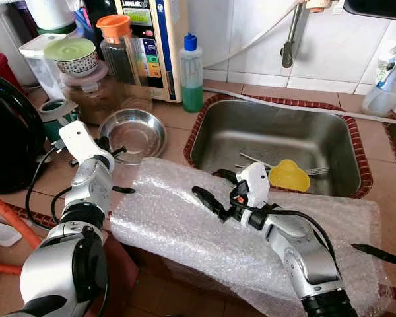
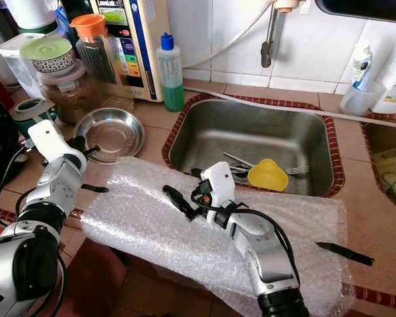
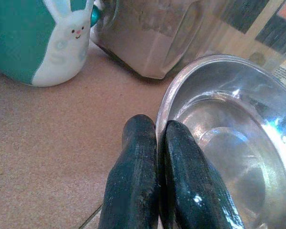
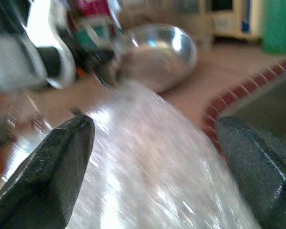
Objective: Kitchen organization
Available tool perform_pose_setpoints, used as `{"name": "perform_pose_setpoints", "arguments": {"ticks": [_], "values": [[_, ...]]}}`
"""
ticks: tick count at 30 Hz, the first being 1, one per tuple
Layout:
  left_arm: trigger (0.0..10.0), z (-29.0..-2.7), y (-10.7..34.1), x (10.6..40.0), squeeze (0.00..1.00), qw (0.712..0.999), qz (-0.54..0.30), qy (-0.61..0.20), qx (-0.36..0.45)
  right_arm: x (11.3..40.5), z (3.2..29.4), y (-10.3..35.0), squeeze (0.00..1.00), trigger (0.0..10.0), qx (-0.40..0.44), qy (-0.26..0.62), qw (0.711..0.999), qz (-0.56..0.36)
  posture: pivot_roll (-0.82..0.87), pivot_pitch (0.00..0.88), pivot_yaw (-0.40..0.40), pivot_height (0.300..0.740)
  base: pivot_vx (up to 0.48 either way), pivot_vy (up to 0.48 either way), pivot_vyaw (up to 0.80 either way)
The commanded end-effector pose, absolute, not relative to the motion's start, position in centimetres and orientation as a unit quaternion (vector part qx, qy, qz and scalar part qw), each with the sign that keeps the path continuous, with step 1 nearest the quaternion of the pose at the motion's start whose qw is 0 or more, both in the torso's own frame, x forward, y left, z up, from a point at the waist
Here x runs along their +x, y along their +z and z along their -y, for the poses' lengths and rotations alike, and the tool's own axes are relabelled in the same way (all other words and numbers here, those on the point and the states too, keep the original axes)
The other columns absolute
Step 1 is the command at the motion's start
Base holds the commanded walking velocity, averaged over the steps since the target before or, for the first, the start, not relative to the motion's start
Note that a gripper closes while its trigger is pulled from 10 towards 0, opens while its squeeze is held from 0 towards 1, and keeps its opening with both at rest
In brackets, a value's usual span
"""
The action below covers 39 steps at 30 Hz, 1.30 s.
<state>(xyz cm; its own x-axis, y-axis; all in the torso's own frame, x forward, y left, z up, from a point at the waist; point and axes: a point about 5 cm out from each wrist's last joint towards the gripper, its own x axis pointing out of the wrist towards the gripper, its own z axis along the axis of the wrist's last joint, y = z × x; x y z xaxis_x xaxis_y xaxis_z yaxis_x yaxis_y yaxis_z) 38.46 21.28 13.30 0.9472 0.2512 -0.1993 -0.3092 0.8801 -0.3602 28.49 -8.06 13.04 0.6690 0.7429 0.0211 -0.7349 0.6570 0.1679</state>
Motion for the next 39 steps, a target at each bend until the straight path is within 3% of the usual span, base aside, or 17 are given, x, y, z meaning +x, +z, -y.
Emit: {"name": "perform_pose_setpoints", "arguments": {"ticks": [1, 10, 21, 26, 30, 34, 39], "values": [[0.0, -21.4, 12.4, 38.1, 0.0, 0.966, -0.086, 0.145, -0.194, 28.5, 7.7, 13.7, 0.0, 10.0, 0.087, 0.419, 0.904, -0.014, 0.03, 0.033, 0.097, 0.74, 0.0, 0.0, 0.0], [0.0, -21.1, 13.8, 38.5, 0.0, 0.977, -0.045, 0.125, -0.168, 28.6, 7.9, 13.8, 0.0, 10.0, 0.091, 0.412, 0.907, -0.015, 0.03, 0.031, 0.099, 0.74, 0.0, 0.0, 0.0], [0.0, -19.4, 17.6, 39.2, 0.0, 0.989, 0.07, 0.069, -0.112, 30.7, 9.8, 14.1, 0.0, 10.0, 0.05, 0.315, 0.948, 0.004, 0.03, 0.028, 0.101, 0.74, 0.0, 0.0, 0.0], [0.0, -18.6, 18.4, 39.2, 0.0, 0.989, 0.103, 0.048, -0.099, 31.2, 10.5, 14.3, 0.0, 10.0, 0.069, 0.286, 0.956, 0.003, 0.03, 0.027, 0.098, 0.74, 0.0, 0.0, 0.0], [0.0, -17.2, 19.9, 38.9, 0.0, 0.984, 0.161, 0.002, -0.07, 31.8, 10.6, 14.6, 0.0, 10.0, 0.074, 0.271, 0.96, 0.012, 0.03, 0.027, 0.098, 0.74, 0.0, 0.0, 0.0], [0.0, -13.8, 20.8, 38.3, 0.0, 0.974, 0.199, -0.092, -0.056, 32.4, 10.5, 15.0, 0.0, 10.0, 0.122, 0.244, 0.962, 0.017, 0.04, 0.026, 0.099, 0.74, 0.0, 0.0, 0.0], [0.0, -11.3, 20.8, 37.4, 0.0, 0.967, 0.206, -0.139, -0.057, 33.3, 12.2, 15.7, 0.0, 10.0, 0.23, 0.17, 0.958, 0.021, 0.04, 0.029, 0.1, 0.74, 0.0, 0.0, 0.0]]}}
